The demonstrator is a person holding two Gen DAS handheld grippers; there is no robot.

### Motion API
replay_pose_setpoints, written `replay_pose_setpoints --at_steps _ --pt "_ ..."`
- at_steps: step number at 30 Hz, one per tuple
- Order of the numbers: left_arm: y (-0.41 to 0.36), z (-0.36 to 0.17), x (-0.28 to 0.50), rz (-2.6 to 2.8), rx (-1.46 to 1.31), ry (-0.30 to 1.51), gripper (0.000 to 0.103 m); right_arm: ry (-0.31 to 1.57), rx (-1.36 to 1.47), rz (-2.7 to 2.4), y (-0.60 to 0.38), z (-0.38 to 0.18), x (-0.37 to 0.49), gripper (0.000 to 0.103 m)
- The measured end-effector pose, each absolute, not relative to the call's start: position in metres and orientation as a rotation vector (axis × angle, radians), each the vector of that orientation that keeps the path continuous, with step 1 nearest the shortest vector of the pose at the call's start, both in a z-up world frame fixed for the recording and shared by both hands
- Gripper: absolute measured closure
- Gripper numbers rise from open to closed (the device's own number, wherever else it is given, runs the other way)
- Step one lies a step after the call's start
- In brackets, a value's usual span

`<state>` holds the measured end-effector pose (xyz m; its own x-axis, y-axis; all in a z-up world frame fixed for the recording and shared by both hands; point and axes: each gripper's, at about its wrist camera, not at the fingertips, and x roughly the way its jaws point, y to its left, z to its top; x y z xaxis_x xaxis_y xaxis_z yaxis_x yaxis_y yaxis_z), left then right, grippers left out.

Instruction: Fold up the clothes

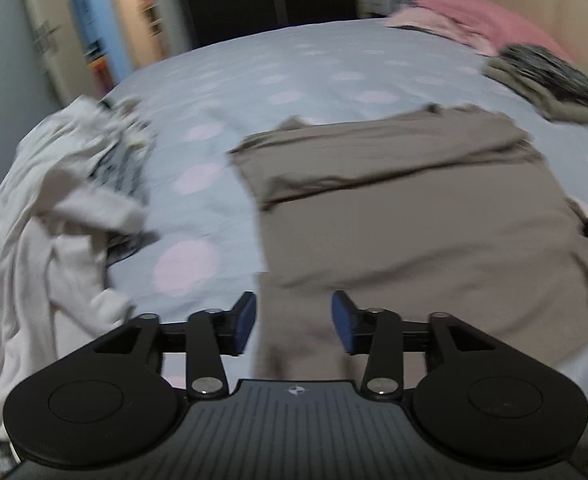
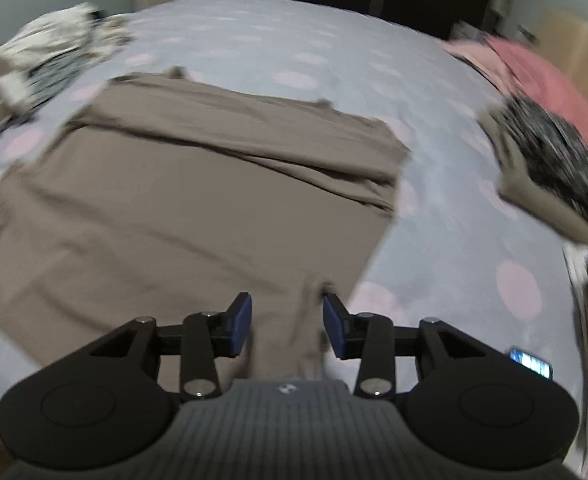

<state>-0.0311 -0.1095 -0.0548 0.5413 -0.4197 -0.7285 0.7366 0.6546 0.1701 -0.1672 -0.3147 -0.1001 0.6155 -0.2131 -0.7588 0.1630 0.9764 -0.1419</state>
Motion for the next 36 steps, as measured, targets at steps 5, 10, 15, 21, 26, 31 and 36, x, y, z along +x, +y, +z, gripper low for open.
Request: replay_pose_setpoints --at_steps 5,10,15,21,26,31,36 --pt "-0.118 -0.063 -0.063 -0.827 0.658 0.686 0.055 0.882 -0.351 -0.009 -0.274 -0.101 -0.185 0.058" --pt "-0.116 -0.077 -0.105 -0.941 1.002 0.511 0.055 0.85 -0.565 0.137 -0.249 -0.105 -0.212 0.037" --pt "-0.113 -0.097 -0.119 -0.964 1.171 0.512 0.055 0.868 -0.787 0.191 -0.233 -0.125 -0.232 0.038" --pt "-0.106 -0.121 -0.122 -0.914 1.355 0.499 0.055 0.908 -0.869 0.213 -0.233 -0.14 -0.249 0.038" --pt "-0.1 -0.139 -0.125 -0.858 1.517 0.422 0.055 0.924 -0.969 0.196 -0.231 -0.154 -0.258 0.039" --pt "-0.097 -0.156 -0.131 -0.845 1.601 0.342 0.055 0.919 -1.025 0.197 -0.227 -0.161 -0.26 0.04" --pt "-0.1 -0.172 -0.137 -0.84 1.68 0.236 0.055 0.888 -1.09 0.196 -0.221 -0.17 -0.26 0.042"
